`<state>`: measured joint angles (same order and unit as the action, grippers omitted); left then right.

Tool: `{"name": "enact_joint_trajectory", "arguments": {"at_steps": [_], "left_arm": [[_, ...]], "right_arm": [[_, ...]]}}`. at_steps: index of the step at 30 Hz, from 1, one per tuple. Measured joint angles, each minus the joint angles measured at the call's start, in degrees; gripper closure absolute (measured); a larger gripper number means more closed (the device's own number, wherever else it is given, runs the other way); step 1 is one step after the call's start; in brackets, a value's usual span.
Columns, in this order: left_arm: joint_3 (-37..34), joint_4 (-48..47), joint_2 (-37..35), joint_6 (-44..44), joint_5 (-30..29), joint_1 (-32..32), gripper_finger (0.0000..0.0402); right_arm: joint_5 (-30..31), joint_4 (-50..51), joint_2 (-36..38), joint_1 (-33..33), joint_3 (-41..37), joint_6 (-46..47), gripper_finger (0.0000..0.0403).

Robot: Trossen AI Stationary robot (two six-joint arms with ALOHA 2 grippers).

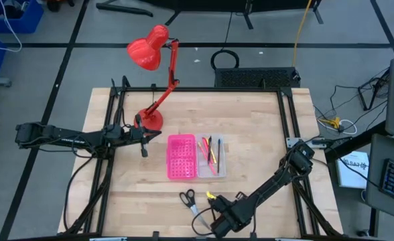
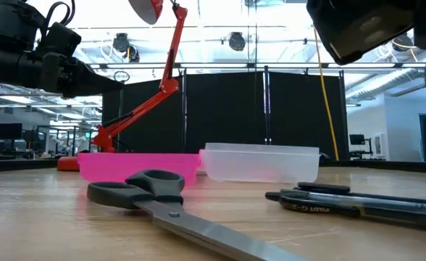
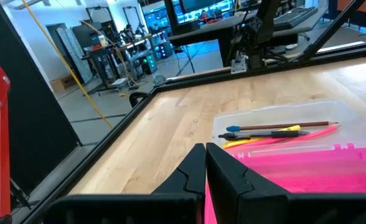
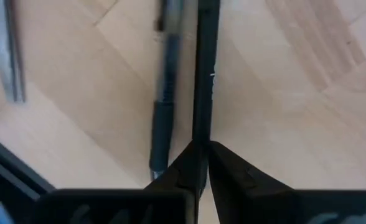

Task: Pick & place school supplies into a supply box
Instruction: Put the right black pen into the pink supply box

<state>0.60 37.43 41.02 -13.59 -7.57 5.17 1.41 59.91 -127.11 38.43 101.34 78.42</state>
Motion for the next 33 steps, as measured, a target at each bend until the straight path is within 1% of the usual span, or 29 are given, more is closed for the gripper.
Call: {"name": "enact_joint_trajectory", "arguments": {"at_steps": [3, 11, 14, 20, 23, 26, 29, 33], "left_arm": [[0.0, 0.0, 0.0, 0.0, 0.0, 0.0, 0.0380], [0.0, 0.1, 0.0, 0.0, 0.0, 0.0, 0.0380], [0.0, 0.0, 0.0, -0.1, 0.0, 0.0, 0.0380], [0.0, 0.0, 0.0, -0.1, 0.0, 0.0, 0.0380], [0.0, 0.0, 0.0, -0.1, 0.0, 0.0, 0.0380], [0.0, -0.2, 0.0, -0.2, 0.0, 0.0, 0.0380], [0.0, -0.4, 0.0, -0.2, 0.0, 0.0, 0.0380], [0.0, -0.5, 0.0, -0.2, 0.0, 0.0, 0.0380]], "right_arm": [[0.1, 0.7, 0.0, -0.1, 0.0, -1.2, 0.0383], [2.1, 7.8, -0.5, -0.2, -0.3, -2.9, 0.0383], [4.3, 9.8, -0.2, -0.2, -0.3, -3.2, 0.0383], [6.6, 14.3, 3.1, -0.1, -0.3, -1.3, 0.0398], [7.8, 12.0, 5.7, 0.4, -0.2, -0.4, 0.0400], [8.5, 9.1, 7.0, 0.8, -0.1, -3.0, 0.0392], [8.9, 9.0, 6.9, 0.8, -0.2, -6.0, 0.0380], [9.0, 8.8, 7.0, -0.1, -0.2, -7.5, 0.0345]]}}
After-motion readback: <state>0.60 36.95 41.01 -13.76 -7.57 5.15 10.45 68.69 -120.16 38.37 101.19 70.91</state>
